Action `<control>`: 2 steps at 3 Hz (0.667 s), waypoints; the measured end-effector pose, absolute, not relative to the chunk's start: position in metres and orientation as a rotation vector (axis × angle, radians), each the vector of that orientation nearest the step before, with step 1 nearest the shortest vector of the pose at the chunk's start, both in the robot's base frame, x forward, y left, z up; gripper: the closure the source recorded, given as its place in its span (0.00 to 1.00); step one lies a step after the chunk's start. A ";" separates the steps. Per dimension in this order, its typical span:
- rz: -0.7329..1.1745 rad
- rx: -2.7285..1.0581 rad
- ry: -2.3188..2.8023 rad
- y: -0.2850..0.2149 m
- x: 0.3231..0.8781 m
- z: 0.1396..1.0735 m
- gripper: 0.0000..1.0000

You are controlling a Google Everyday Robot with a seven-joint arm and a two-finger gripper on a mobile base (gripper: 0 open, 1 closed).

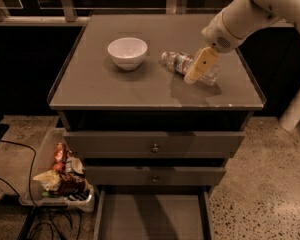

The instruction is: Place water bottle into bottom drawer

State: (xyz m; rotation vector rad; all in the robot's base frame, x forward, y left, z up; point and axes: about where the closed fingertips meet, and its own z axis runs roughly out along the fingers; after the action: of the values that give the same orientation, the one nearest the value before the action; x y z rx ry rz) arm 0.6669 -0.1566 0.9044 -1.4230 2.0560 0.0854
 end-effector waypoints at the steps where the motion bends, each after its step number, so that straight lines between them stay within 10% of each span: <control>1: 0.134 -1.374 2.098 -0.154 0.683 0.886 0.00; 2: 0.173 -1.322 2.155 -0.157 0.689 0.865 0.00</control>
Offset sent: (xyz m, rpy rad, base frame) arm 0.0279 -0.0075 -0.0612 0.0868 0.1318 -0.1383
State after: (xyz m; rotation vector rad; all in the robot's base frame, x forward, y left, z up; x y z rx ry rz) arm 0.6892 -0.1568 0.8651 -1.3224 2.1553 0.1732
